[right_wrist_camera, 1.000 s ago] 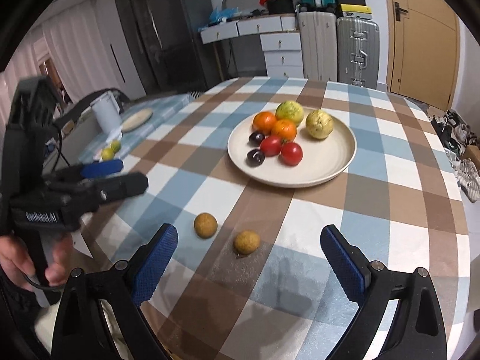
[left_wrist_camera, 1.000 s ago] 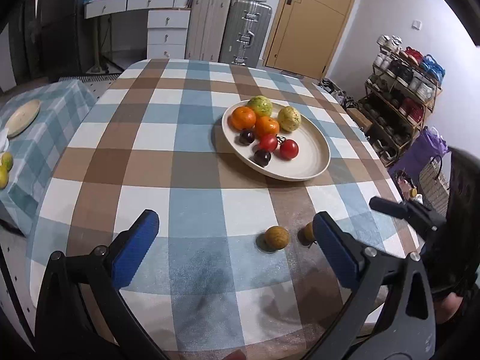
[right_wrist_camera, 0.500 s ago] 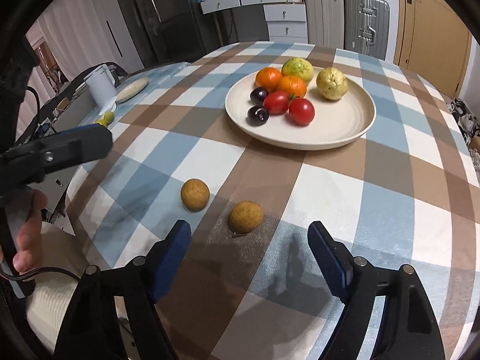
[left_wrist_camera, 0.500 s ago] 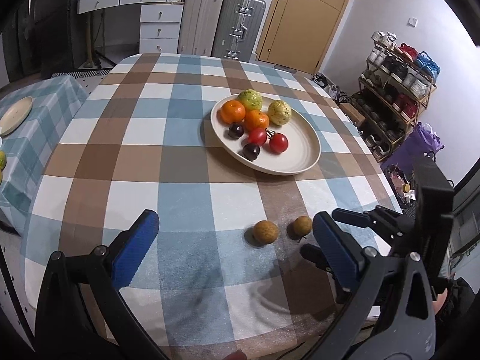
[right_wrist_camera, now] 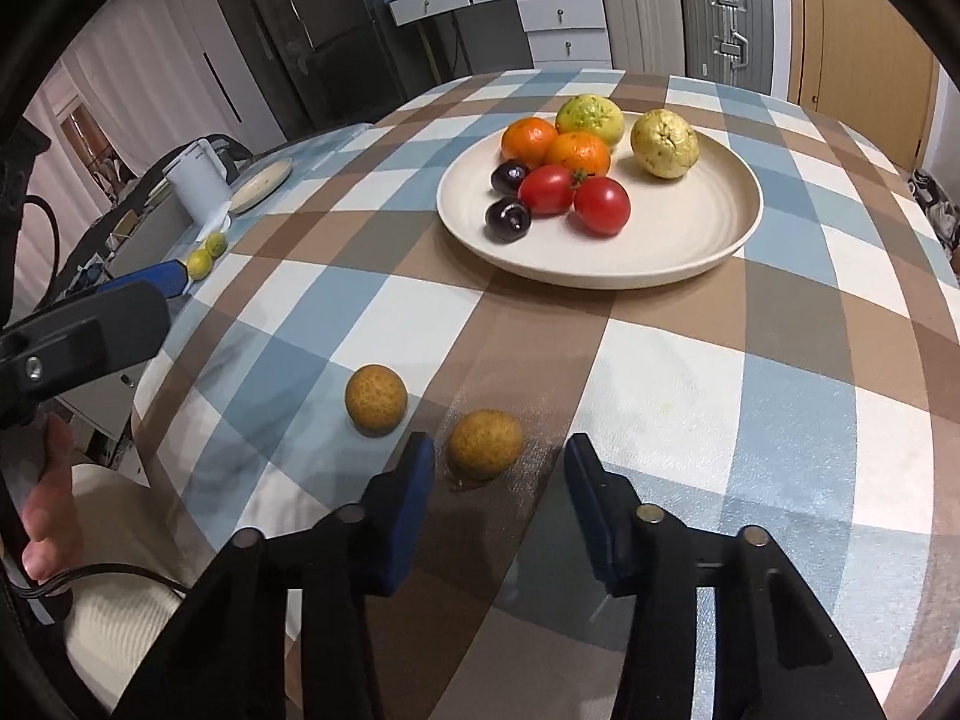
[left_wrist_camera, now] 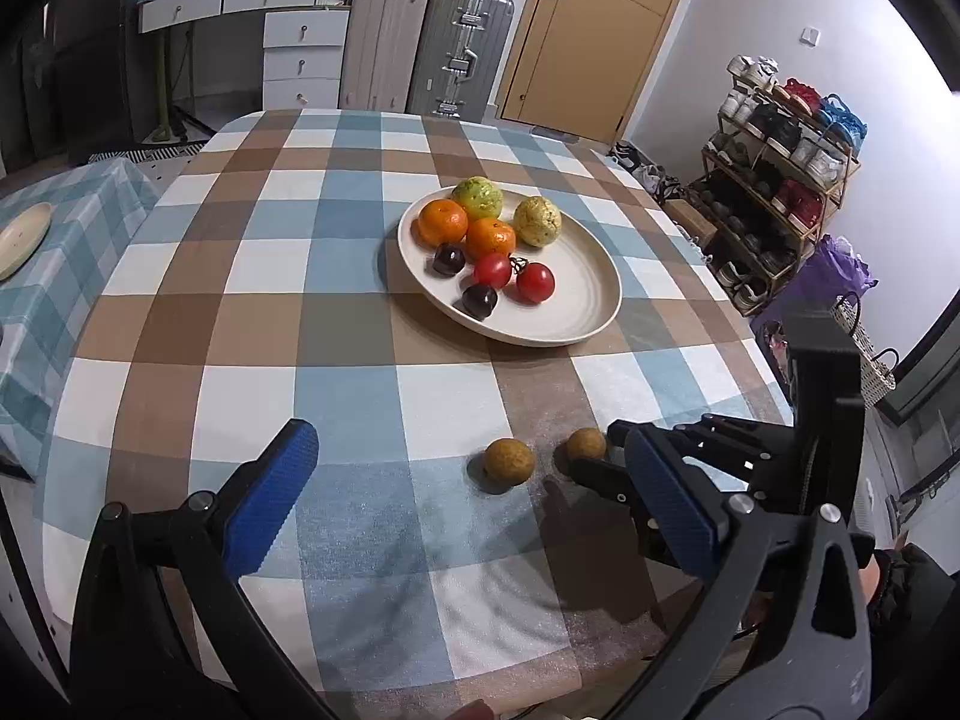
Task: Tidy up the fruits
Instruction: 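Lower the right tool onto a small brown fruit and close on it, then grasp the other small brown fruit with the left tool while the right tool holds its own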
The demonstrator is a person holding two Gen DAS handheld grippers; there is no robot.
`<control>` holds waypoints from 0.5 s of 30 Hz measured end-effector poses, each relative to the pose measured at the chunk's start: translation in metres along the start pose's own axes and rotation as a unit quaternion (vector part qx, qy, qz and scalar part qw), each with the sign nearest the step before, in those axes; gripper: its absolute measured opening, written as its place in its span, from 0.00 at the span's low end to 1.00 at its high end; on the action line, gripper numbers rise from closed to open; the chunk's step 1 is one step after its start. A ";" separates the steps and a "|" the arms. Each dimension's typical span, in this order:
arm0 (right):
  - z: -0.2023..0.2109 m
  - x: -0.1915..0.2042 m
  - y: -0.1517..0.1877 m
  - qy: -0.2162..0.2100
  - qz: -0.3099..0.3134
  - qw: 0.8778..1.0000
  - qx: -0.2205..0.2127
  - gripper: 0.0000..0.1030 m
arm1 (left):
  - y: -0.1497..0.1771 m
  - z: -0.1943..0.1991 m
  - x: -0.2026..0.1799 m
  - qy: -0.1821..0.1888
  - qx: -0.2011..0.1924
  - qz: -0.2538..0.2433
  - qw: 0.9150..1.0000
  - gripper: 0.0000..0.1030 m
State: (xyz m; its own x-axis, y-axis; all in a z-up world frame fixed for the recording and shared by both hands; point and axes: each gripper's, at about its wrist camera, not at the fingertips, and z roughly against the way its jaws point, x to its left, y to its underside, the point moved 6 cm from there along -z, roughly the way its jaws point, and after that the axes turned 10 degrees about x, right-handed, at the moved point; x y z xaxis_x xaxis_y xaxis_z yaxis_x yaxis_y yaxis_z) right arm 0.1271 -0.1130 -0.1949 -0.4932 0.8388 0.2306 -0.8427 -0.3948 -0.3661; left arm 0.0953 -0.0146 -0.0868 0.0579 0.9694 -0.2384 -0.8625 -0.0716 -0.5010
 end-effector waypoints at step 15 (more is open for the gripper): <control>0.005 0.006 0.002 -0.005 0.012 1.000 -0.001 0.25 | 0.001 -0.008 0.010 -0.011 0.011 0.012 1.000 0.99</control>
State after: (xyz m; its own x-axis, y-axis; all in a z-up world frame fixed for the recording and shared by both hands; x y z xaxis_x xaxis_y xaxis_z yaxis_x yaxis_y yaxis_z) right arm 0.1214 -0.1106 -0.1901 -0.5155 0.8254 0.2301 -0.8300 -0.4142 -0.3735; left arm 0.0992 -0.0070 -0.0958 0.0270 0.9724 -0.2319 -0.8741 -0.0896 -0.4775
